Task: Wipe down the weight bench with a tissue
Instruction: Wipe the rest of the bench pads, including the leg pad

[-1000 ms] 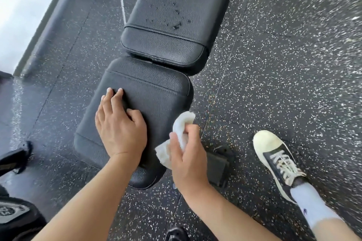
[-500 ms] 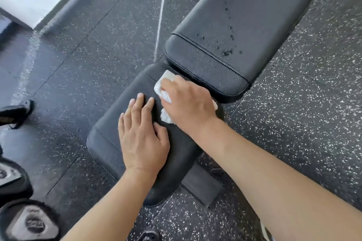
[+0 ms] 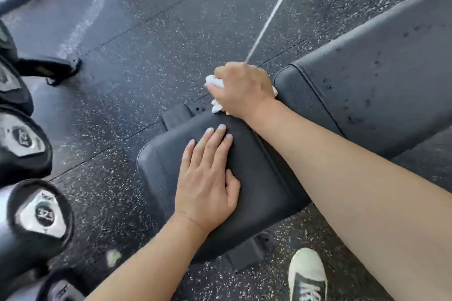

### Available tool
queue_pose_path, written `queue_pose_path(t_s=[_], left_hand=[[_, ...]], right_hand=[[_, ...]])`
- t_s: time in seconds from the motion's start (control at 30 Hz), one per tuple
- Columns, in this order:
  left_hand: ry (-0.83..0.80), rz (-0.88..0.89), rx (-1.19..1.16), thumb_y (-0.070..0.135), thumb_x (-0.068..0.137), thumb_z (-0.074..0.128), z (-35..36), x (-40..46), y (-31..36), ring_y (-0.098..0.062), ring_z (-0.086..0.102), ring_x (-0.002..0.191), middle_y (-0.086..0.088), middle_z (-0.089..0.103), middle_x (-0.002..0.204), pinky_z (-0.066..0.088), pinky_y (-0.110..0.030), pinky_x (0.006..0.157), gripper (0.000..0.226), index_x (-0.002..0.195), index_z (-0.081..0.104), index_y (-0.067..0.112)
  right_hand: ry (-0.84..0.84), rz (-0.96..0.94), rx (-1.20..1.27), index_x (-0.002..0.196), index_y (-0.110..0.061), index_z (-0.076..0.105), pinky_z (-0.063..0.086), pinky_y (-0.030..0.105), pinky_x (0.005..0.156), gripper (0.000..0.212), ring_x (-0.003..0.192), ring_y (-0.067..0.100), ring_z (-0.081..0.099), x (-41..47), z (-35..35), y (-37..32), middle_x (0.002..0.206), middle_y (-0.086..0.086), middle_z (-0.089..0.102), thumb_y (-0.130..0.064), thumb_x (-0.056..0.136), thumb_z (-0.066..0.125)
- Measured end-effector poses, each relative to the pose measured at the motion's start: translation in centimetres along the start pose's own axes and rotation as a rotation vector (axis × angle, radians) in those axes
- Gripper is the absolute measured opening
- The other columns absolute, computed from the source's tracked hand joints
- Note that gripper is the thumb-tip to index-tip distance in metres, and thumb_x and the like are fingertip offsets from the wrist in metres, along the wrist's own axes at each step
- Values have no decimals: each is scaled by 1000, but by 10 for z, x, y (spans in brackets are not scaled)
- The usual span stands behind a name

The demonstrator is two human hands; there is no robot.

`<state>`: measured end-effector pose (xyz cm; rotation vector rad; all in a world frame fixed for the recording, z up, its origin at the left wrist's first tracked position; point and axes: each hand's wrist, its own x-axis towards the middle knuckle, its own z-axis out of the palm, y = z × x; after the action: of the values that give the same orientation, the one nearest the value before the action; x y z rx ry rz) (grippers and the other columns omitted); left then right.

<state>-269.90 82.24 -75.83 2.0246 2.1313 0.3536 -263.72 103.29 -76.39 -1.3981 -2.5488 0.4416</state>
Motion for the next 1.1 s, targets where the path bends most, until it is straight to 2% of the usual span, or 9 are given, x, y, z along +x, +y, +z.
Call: queue_pose_path(t_s=[0.1,0.37,0.6,0.7,0.77,0.87,0.93,1.0,1.1], left_hand=[[27,-2,-39,25,85,53,0,-2,-2,-28,33,153,-7,41,159,25,-54,123,61,145,51,11],[154,-112,-154,14,82,59,-13,-16,-1,-37,56,117,-10,63,121,41,-52,107,23,103,66,8],[75,-68,-221,19,89,54,-11,-142,-45,-28,38,149,-5,49,155,33,-53,118,40,128,63,19],[54,-120,-318,21,93,52,-8,-192,-57,-25,40,146,-1,42,160,39,-45,113,33,126,59,24],[20,-179,-349,25,94,52,-5,-218,-62,-23,47,137,0,43,157,44,-44,111,37,131,57,24],[-39,-267,-348,29,95,48,-5,-246,-73,-22,52,134,2,50,153,49,-46,108,46,140,56,22],[-55,-329,-363,30,96,45,-6,-260,-77,-21,53,134,3,51,151,49,-45,107,47,141,58,21],[-59,-389,-383,28,97,49,-9,-267,-79,-19,53,133,5,52,150,49,-44,108,46,141,58,21],[-49,-465,-422,25,97,57,-14,-274,-80,-18,51,134,7,51,150,47,-44,110,44,142,56,23]], right_hand=[[-2,14,1,81,-25,60,30,33,70,33,92,30,64,-1,0,-3,97,1,67,-53,96,49],[150,-47,-63,96,-23,62,36,34,61,26,82,29,62,-66,-3,-25,89,1,59,-47,99,53],[94,-180,36,102,-28,56,53,35,61,14,75,18,60,-190,13,-91,86,-5,61,-40,95,59],[-44,-264,28,106,-28,61,51,31,66,15,78,15,54,-225,22,-114,92,-5,61,-37,100,52],[7,-457,-51,89,-19,64,43,32,58,21,67,18,44,-235,27,-126,78,-2,51,-25,101,49],[15,-761,-201,71,-19,54,38,40,50,33,60,23,39,-226,30,-147,68,2,44,-16,101,41],[-46,-859,-254,69,-18,53,33,36,47,25,57,24,42,-204,31,-160,67,3,44,-19,94,56],[-140,-902,-308,68,-15,56,30,32,49,26,56,26,49,-173,30,-175,68,4,47,-27,84,72],[-257,-818,-479,74,-14,62,34,32,52,27,64,30,59,-118,36,-207,74,5,52,-35,86,74]])
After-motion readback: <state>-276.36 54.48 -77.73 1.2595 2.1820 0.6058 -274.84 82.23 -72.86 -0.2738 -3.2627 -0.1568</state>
